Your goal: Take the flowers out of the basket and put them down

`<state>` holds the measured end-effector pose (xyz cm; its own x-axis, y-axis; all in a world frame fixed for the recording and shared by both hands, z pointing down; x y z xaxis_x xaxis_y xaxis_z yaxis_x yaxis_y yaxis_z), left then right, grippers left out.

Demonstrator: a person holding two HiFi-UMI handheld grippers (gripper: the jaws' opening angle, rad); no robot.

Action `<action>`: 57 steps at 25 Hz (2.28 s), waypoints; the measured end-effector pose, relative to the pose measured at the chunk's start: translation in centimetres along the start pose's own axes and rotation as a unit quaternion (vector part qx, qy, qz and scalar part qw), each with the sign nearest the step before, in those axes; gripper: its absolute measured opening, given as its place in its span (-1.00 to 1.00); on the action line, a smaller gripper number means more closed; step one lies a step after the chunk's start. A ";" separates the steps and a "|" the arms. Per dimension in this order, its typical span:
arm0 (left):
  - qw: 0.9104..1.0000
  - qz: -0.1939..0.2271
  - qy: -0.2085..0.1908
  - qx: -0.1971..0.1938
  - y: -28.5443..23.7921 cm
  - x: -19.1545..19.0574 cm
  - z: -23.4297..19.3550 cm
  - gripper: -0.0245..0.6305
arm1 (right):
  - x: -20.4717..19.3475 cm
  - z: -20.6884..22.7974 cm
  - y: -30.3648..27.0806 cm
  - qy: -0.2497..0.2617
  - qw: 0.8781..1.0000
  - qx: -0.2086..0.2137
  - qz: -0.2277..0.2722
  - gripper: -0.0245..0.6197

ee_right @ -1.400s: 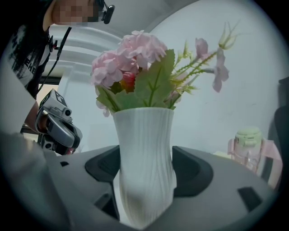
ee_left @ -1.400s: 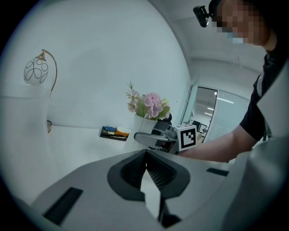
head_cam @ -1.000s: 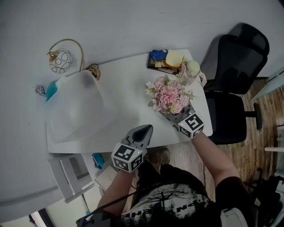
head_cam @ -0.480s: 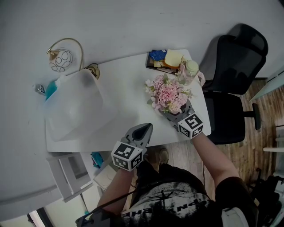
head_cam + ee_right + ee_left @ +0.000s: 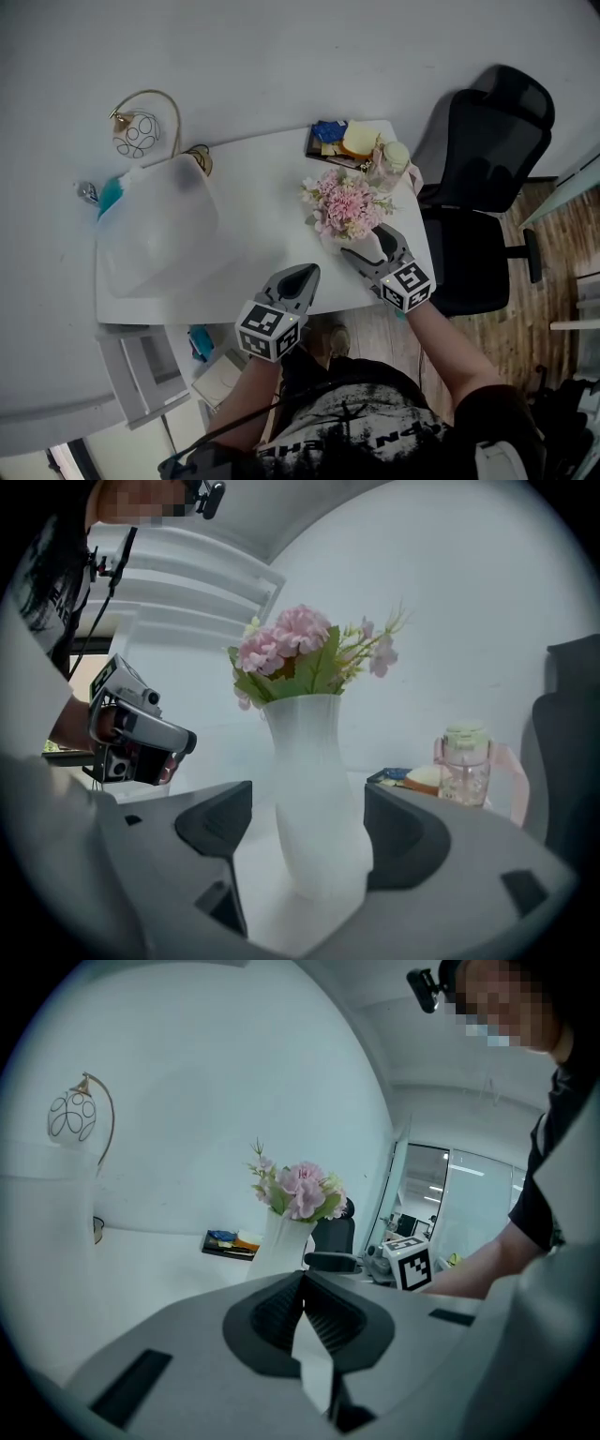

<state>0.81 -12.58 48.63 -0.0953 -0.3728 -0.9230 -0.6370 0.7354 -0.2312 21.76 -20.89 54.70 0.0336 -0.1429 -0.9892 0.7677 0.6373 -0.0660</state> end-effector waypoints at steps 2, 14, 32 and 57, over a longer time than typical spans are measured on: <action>1.000 0.003 -0.002 0.001 0.1 0.2 0.2 -0.88 | 0.3 -0.3 0.8 0.005 1.000 0.002 -0.003 0.19; 1.000 0.016 -0.021 -0.003 0.4 0.7 1.9 -0.88 | 3.4 -3.3 4.2 -0.007 0.998 0.056 -0.016 -0.64; 0.999 0.024 -0.026 -0.004 0.0 0.3 2.4 -0.88 | 4.0 -3.7 5.3 0.001 0.996 0.077 -0.048 -0.88; 0.999 0.019 -0.028 0.005 -0.2 0.2 1.5 -0.88 | 3.8 -3.3 4.7 0.017 0.996 0.054 -0.068 -0.88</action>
<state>2.03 -11.97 48.03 -0.0771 -0.3126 -0.9468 -0.6259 0.7543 -0.1981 23.34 -15.93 50.15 -0.0959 -0.1956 -0.9760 0.8280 0.5285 -0.1873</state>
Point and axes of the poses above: the fingertips, and each gripper's own axes: y backward along the fingers, z to its right, x out of its top, the point moved 9 cm from there along y, backward along the fingers, and after that the axes turned 6 degrees about z, right-handed, at the moved point
